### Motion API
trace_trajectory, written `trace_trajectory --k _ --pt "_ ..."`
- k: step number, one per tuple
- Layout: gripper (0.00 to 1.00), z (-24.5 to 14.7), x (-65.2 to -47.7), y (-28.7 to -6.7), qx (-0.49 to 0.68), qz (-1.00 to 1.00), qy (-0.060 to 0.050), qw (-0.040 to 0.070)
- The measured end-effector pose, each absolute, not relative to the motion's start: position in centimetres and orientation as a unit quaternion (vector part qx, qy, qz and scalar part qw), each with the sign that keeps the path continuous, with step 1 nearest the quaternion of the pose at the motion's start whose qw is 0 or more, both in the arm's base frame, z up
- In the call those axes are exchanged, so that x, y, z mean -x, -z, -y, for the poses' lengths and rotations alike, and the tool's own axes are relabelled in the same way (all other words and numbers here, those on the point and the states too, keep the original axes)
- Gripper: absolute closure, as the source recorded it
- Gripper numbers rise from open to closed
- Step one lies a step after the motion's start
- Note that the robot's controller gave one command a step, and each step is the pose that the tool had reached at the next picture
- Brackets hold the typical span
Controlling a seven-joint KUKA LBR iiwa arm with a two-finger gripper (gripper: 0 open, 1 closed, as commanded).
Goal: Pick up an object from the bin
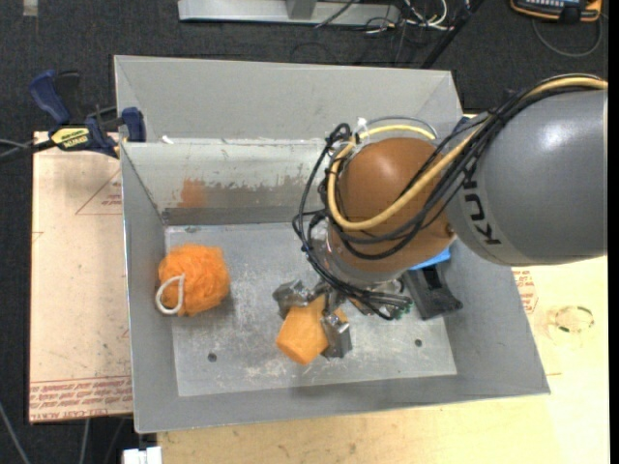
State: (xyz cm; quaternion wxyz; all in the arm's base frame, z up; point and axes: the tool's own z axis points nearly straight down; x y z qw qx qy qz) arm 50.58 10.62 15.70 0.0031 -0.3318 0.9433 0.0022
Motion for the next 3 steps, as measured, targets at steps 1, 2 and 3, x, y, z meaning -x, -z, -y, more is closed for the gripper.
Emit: trace_trajectory --k 1,2,3 --pt "1.0 -11.4 -50.4 -14.7 0.378 -0.926 -0.001 0.007" --pt "1.0 -11.1 -49.8 -16.3 0.482 -0.876 -0.005 -0.003" --pt "1.0 -12.0 -50.7 -23.6 0.455 -0.891 -0.002 0.004"
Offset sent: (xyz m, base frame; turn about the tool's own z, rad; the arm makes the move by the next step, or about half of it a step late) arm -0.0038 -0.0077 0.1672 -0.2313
